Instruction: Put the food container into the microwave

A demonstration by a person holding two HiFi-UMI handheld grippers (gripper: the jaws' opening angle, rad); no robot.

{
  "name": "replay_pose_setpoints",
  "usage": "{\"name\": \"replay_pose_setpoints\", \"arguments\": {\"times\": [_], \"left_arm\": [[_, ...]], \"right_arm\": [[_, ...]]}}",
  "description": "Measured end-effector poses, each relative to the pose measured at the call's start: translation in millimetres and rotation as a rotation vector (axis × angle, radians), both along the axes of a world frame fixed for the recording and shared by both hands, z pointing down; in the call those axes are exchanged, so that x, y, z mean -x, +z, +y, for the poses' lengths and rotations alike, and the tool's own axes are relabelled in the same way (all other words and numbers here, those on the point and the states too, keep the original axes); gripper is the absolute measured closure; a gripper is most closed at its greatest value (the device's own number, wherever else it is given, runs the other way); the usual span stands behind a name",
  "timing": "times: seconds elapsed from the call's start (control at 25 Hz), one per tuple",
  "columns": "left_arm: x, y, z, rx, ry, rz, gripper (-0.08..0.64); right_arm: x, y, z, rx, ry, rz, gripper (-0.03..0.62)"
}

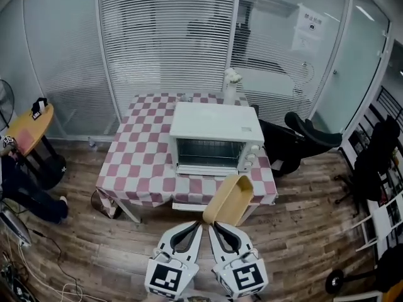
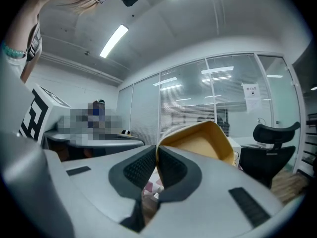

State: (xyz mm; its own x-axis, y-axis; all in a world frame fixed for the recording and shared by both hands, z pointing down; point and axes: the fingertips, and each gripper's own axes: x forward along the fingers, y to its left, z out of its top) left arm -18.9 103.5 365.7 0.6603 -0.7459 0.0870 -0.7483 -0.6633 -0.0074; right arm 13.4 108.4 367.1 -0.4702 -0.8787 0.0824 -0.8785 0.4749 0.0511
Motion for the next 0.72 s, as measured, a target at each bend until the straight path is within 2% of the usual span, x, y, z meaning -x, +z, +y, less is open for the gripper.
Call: {"name": "replay_pose_setpoints", "arguments": {"times": [0.28, 0.72], "left_arm": [[18.6, 10.3, -48.8, 0.034, 0.008, -0.013, 0.546], [40.8, 17.0, -93.6, 0.045, 0.031, -0.004, 0.546]], "right_arm": [[15.0, 8.4, -48.3, 0.018, 0.010, 0.022, 0.583], [40.6, 27.5, -93.8, 0.081, 0.012, 0.037, 0.583]]}}
